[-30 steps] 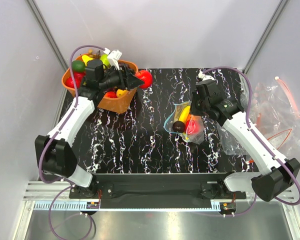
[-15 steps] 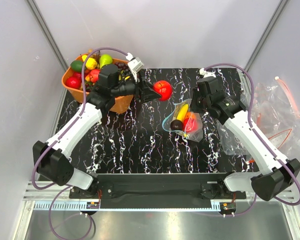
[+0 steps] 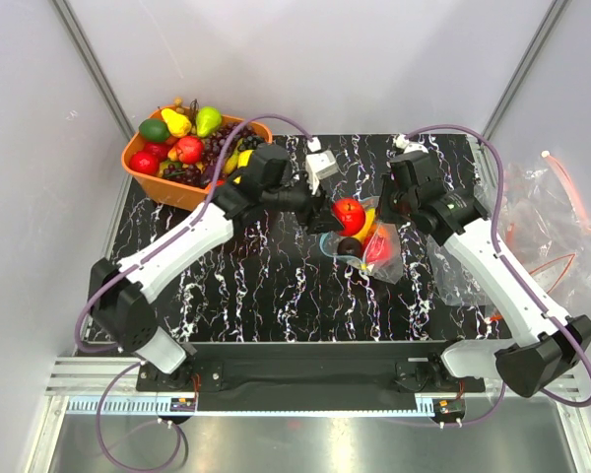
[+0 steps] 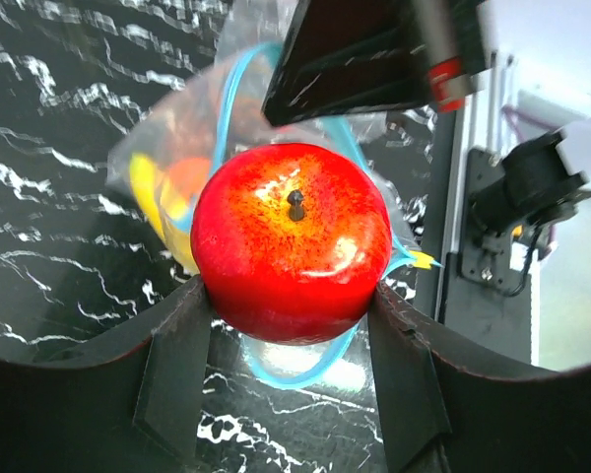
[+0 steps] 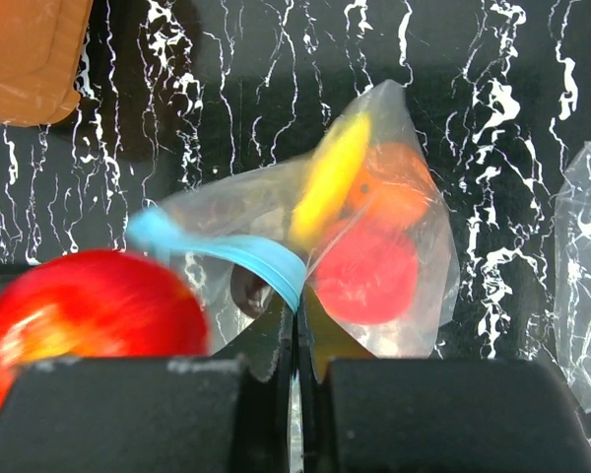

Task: Place the food in the zip-top bag and seal the zipper
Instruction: Place the fake fruit in the zipper food storage bag, then adjust the zipper food storage bag at the center of the board.

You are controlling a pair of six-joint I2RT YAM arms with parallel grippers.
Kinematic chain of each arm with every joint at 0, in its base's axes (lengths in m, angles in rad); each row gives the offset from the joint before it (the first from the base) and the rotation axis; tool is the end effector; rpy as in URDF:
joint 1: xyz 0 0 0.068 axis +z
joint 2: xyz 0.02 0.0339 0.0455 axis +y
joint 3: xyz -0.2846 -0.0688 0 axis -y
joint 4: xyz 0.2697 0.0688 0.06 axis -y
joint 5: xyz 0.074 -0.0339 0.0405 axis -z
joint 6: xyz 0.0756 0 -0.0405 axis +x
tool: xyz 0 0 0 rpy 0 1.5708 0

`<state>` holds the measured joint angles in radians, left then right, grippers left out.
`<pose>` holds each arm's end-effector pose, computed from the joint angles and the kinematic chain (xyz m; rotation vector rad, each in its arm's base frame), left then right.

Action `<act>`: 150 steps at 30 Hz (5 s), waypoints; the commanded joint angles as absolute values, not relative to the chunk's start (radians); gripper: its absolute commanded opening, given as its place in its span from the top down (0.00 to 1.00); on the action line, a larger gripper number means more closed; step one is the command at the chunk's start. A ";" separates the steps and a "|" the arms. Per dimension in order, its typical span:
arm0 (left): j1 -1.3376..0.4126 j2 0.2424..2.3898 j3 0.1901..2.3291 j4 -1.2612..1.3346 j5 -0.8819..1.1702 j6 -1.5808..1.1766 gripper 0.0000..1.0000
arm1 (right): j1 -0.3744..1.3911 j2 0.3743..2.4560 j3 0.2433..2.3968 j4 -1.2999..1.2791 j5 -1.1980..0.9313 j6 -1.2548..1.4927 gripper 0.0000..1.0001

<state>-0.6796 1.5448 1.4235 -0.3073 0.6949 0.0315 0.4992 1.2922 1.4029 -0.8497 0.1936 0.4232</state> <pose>0.2867 -0.2939 0.3700 1.1381 1.7214 -1.1012 0.2815 0.1369 0.3767 0.0112 2.3060 0.2525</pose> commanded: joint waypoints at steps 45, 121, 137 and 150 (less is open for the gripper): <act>-0.759 1.727 1.713 -0.681 0.089 0.046 0.08 | 0.494 1.209 1.394 -0.828 0.245 0.445 1.00; -0.733 1.672 1.687 -0.534 0.273 -0.190 0.97 | 0.520 1.200 1.250 -0.606 -0.162 0.607 0.98; -0.707 1.582 1.511 -0.377 0.397 -0.187 0.95 | 0.522 1.230 1.312 -0.666 0.023 0.594 0.21; -0.707 1.525 1.420 -0.275 0.459 -0.227 0.90 | 0.522 1.318 1.355 -0.690 0.132 0.831 0.05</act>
<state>-0.7101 1.5673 1.4284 -0.3531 0.4065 -0.2104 0.5144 1.2991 1.3064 -0.6788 0.0742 0.7361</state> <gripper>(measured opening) 0.092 0.953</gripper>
